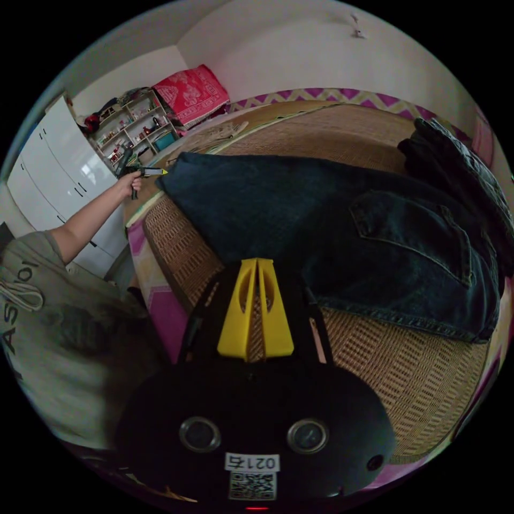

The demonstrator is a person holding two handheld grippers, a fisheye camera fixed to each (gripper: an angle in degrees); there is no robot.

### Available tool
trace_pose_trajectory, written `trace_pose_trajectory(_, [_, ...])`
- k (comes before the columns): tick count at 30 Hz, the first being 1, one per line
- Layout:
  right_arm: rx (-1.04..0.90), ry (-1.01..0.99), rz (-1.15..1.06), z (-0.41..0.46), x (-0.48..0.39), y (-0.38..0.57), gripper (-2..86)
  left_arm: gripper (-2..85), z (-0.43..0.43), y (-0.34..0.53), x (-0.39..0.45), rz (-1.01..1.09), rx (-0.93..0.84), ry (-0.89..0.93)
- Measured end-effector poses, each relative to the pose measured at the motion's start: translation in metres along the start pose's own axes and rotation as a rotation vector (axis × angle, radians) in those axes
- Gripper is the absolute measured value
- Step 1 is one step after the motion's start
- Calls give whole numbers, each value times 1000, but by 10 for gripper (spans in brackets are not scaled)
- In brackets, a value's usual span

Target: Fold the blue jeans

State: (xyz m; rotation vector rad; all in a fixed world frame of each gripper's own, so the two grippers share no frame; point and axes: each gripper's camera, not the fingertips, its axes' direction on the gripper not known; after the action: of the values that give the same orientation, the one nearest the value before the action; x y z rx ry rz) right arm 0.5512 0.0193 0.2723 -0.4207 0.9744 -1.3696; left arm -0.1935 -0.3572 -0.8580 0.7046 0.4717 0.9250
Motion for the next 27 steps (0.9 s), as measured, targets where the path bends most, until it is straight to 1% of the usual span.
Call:
trace_pose_trajectory(3, [0, -14, 7, 6, 1, 4, -6, -6, -33, -2, 0, -3, 93, 77])
trace_pose_trajectory(4, [0, -17, 8, 8, 1, 5, -6, -7, -40, -2, 1, 3, 96, 84])
trace_pose_trajectory(6, [1, -17, 9, 11, 1, 8, -6, -8, -36, -1, 3, 18, 55, 36])
trace_pose_trajectory(7, [1, -15, 7, 12, 0, 9, -6, -8, -23, 0, 1, 21, 6, -2])
trace_pose_trajectory(10, [1, -16, 7, 15, 0, 12, -6, -8, 21, 5, -9, 11, -112, -41])
trace_pose_trajectory(12, [1, -26, 11, 16, 2, 14, -6, -8, 28, 8, -14, -12, -81, -25])
trace_pose_trajectory(16, [1, -22, 9, 17, 3, 18, -5, -8, 27, 8, -9, 44, -69, -67])
trace_pose_trajectory(20, [2, -11, 4, 17, 3, 21, -5, -7, 25, 13, -12, 47, -19, -60])
trace_pose_trajectory(22, [2, -17, 7, 15, 5, 23, -6, -3, 55, 17, -21, 35, -113, -73])
trace_pose_trajectory(26, [3, -36, 16, 11, 11, 26, -6, 2, 51, 25, -30, 33, -29, -66])
trace_pose_trajectory(27, [3, -34, 15, 10, 12, 27, -6, 0, 42, 32, -33, 19, 18, -53])
